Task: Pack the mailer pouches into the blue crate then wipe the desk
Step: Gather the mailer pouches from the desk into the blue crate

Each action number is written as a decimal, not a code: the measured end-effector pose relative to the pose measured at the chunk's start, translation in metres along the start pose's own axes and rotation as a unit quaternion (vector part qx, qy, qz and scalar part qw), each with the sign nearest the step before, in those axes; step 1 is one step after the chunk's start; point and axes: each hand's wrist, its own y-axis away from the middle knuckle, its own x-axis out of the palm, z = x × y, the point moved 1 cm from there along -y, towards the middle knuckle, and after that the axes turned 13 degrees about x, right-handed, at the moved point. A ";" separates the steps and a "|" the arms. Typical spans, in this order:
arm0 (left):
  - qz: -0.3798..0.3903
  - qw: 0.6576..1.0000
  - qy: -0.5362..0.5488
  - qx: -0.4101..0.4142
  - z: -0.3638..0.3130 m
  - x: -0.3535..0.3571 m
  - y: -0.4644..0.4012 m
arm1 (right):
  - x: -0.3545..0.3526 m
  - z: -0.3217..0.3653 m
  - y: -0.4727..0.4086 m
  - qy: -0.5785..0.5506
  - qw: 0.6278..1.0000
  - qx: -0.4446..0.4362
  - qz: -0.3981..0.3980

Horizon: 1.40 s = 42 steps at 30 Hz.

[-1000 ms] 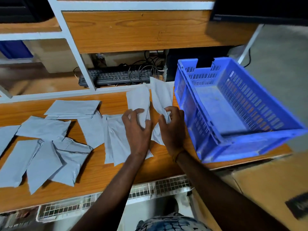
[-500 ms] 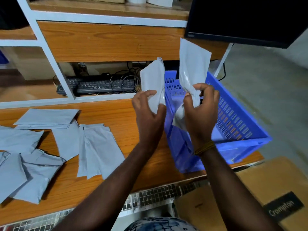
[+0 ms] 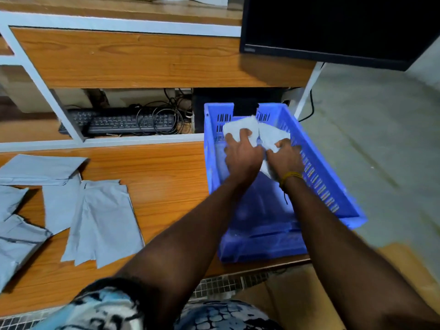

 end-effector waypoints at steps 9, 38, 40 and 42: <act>0.201 0.954 -0.185 -0.120 0.060 0.066 0.015 | 0.069 -0.049 -0.030 0.146 0.980 0.007 0.138; -0.288 0.957 -0.014 0.016 0.105 -0.157 0.091 | 0.052 0.071 0.130 -0.264 0.913 -0.300 0.088; -0.315 0.948 -0.035 -0.022 0.127 -0.178 0.103 | 0.060 0.087 0.162 -0.257 0.899 -0.336 0.110; -0.325 0.942 -0.057 -0.052 0.147 -0.197 0.115 | 0.071 0.099 0.191 -0.232 0.893 -0.359 0.141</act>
